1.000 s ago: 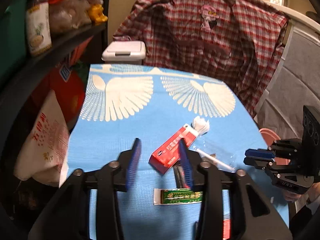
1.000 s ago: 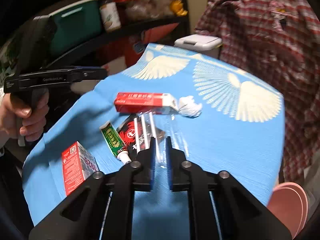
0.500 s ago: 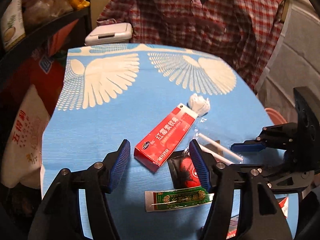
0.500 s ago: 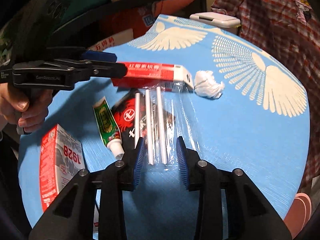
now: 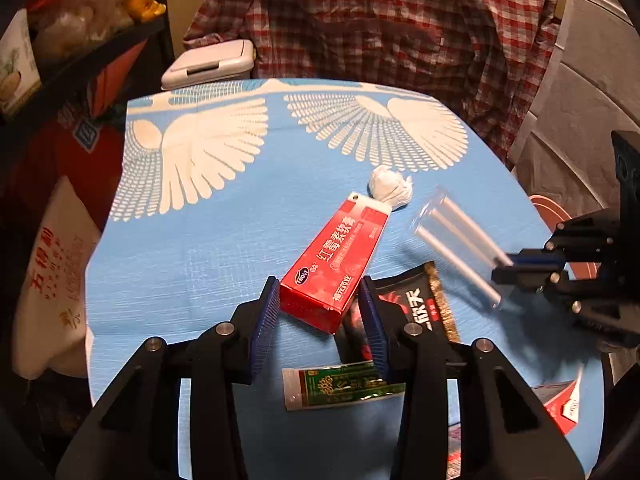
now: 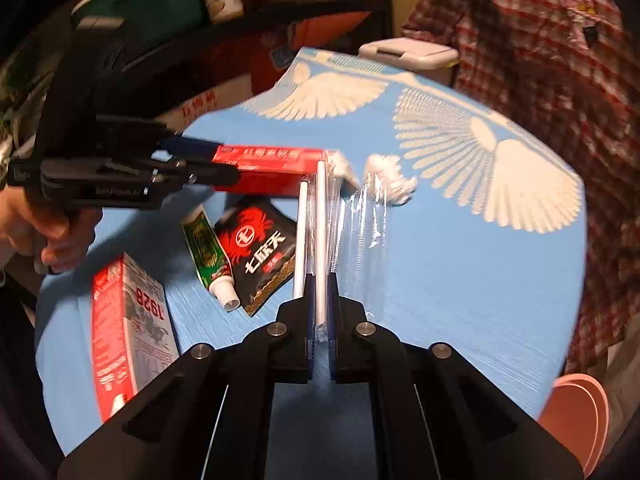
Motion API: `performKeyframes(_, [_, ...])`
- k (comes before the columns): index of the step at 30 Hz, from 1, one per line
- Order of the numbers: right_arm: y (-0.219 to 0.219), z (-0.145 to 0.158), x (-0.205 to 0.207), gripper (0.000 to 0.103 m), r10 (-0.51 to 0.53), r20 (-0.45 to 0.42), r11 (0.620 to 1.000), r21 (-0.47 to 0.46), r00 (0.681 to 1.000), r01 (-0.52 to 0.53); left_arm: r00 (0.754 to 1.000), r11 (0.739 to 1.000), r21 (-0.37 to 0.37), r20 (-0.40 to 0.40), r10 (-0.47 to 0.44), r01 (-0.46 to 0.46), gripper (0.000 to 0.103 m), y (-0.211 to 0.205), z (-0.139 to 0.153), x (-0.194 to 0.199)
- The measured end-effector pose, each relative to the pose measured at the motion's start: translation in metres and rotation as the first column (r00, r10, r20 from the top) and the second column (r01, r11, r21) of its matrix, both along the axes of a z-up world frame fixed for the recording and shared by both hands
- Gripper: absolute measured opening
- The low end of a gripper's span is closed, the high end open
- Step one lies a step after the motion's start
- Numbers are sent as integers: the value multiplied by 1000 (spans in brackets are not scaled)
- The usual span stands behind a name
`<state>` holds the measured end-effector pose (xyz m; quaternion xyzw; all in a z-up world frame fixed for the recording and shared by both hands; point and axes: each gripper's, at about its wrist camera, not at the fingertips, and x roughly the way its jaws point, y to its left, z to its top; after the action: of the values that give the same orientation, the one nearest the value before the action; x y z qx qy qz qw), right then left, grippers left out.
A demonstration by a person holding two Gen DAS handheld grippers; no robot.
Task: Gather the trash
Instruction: 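Grasp the red ointment box with the left tool while the right tool grasps the clear straw pack, then carry the red box with the left tool while the right tool carries the straw pack to the bucket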
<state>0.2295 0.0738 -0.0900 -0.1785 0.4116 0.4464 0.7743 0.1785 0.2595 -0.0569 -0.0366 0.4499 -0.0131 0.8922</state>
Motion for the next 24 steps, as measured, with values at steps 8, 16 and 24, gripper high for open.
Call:
performKeyframes(8, [-12,27,-11,5,-67,62,998,6,996,67,999,1000,15,49,16,-16,39,-10,28,-14])
performKeyframes(16, [-34,75,-31,5,-184,133,983,51,974,179,988,994,-5,111,105,-105,39,-15,59,-34])
performKeyframes(24, [-52,112,-72,5,-269,202,961,121,942,248,967,989,-15,208,149,-149,39,-47,95,-62])
